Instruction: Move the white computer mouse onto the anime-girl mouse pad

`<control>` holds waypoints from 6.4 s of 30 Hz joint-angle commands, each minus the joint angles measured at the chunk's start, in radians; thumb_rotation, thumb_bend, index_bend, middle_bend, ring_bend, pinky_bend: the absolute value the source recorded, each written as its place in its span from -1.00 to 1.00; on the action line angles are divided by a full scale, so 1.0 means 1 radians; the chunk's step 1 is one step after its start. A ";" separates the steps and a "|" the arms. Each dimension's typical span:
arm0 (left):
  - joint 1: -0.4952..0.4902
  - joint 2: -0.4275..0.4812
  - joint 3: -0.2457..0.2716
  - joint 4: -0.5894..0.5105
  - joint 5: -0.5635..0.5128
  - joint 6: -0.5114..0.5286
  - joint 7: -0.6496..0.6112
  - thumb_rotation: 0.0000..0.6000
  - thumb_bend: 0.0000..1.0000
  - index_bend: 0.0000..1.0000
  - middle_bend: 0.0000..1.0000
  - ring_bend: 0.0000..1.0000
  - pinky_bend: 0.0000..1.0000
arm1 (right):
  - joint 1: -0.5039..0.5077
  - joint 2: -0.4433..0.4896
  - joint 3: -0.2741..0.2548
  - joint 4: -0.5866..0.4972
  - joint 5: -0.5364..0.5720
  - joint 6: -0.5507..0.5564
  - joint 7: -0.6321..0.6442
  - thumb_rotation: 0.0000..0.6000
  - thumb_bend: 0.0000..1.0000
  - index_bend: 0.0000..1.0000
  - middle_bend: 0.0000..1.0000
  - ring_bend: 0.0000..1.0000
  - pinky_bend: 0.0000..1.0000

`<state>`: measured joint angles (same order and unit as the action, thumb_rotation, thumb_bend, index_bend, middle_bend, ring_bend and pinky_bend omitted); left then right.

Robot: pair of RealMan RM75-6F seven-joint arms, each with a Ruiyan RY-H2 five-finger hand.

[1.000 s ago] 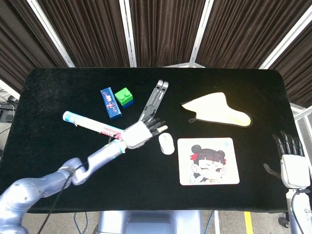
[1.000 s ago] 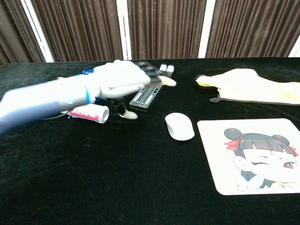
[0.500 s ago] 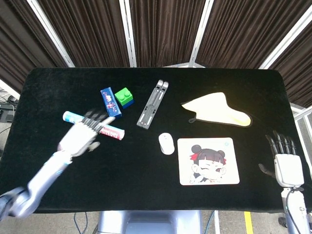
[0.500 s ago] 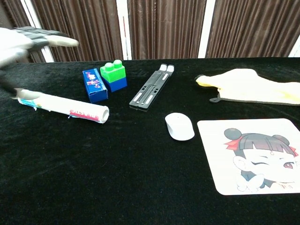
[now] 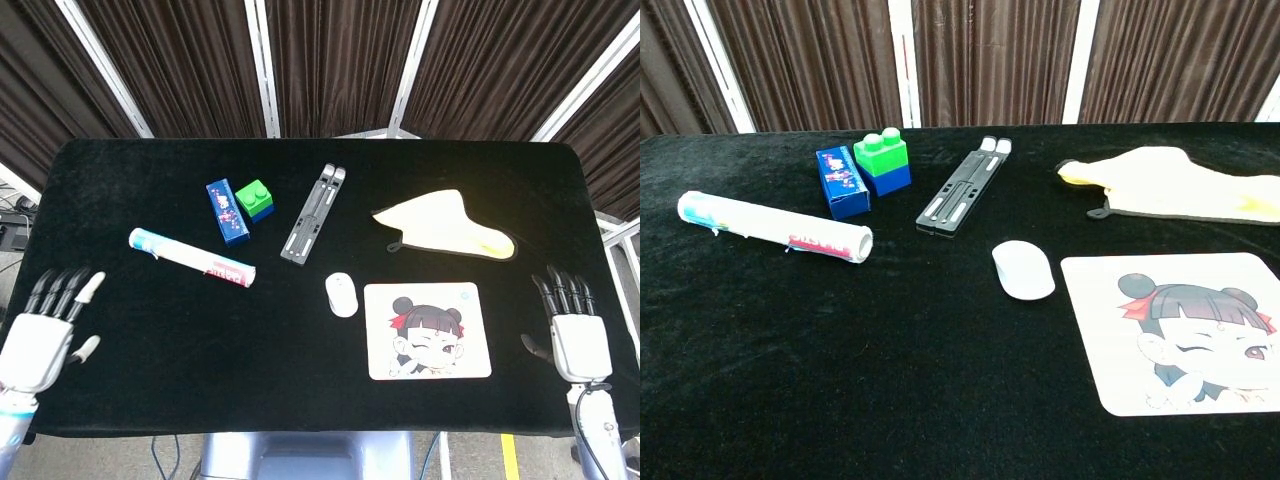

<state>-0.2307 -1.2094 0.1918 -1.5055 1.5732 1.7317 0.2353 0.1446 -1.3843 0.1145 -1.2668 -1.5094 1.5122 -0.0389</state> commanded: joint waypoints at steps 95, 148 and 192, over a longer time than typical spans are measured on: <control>0.105 -0.034 -0.149 0.147 0.104 -0.126 -0.199 1.00 -0.57 -1.00 -1.00 -1.00 -1.00 | 0.542 -0.553 -0.015 0.496 -0.082 -0.320 0.022 1.00 -1.00 -0.66 -0.92 -1.00 -1.00; 0.102 -0.031 -0.150 0.149 0.108 -0.165 -0.218 1.00 -0.56 -1.00 -1.00 -1.00 -1.00 | 0.652 -0.658 0.020 0.550 -0.057 -0.383 0.043 1.00 -1.00 -0.61 -0.90 -1.00 -1.00; 0.093 -0.019 -0.142 0.137 0.105 -0.207 -0.241 1.00 -0.57 -1.00 -1.00 -1.00 -1.00 | 0.685 -0.599 0.021 0.453 0.017 -0.520 -0.214 1.00 -0.77 -0.14 -0.66 -1.00 -1.00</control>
<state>-0.1382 -1.2283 0.0493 -1.3683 1.6781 1.5248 -0.0057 0.8290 -1.9843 0.1385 -0.8127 -1.4890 0.9892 -0.2536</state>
